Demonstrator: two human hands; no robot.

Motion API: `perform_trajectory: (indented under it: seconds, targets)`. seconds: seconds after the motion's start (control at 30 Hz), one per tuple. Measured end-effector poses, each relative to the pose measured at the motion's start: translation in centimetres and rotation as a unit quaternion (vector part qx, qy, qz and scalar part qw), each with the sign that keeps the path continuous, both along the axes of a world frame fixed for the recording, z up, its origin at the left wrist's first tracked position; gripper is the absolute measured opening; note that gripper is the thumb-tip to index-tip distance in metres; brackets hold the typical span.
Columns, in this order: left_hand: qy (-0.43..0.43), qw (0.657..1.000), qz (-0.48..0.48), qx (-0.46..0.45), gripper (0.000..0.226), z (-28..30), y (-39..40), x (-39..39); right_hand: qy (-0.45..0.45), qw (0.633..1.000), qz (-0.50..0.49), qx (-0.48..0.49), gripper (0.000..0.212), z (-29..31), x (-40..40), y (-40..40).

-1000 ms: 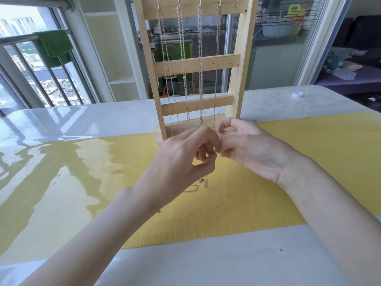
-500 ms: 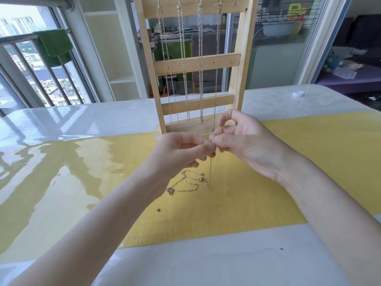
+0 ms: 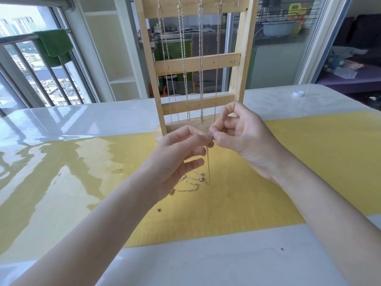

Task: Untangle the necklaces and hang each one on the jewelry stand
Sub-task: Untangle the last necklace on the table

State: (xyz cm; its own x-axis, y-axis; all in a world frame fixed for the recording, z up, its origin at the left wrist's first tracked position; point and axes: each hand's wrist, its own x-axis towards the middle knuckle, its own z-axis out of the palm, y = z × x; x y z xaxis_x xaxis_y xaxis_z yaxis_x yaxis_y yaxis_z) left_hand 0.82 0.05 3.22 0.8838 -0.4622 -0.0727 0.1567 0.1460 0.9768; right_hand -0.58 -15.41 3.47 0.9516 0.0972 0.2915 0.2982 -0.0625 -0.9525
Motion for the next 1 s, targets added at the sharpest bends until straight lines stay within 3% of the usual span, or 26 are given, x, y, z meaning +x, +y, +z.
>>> perform_trajectory:
  seconds: [0.13, 0.6, 0.67, 0.77, 0.87, 0.93, 1.0]
  targets:
    - [-0.086, 0.994, 0.054, 0.028, 0.02, -0.2, 0.2, 0.2, -0.03, 0.998, -0.003, -0.052, 0.02, 0.1, 0.0, -0.1]
    - [-0.085, 0.996, 0.031, -0.001, 0.01, -0.7, 0.5, 0.5, -0.035, 0.994, -0.028, -0.1, 0.008, 0.7, 0.1, -0.7]
    - [-0.171, 0.979, 0.068, 0.083, 0.015, -0.9, 0.2, 0.6, -0.039, 0.986, -0.048, -0.152, 0.012, 0.6, 0.1, -0.5]
    - [-0.359, 0.894, 0.124, 0.237, 0.01, -1.0, 0.1, 0.8, -0.063, 0.962, -0.082, -0.251, 0.021, 0.3, 0.1, -0.1]
    - [-0.444, 0.84, 0.113, 0.29, 0.007, -1.0, 0.4, 0.8, -0.096, 0.939, -0.08, -0.321, 0.022, 0.5, -0.1, 0.4]
    - [-0.435, 0.849, 0.08, 0.29, 0.013, -0.8, 0.7, 0.8, -0.099, 0.939, -0.065, -0.324, 0.022, 0.6, -0.2, 0.3]
    - [-0.391, 0.883, 0.02, 0.26, 0.016, -0.5, 1.1, 1.0, -0.075, 0.956, -0.038, -0.281, 0.018, 0.7, -0.2, 0.0]
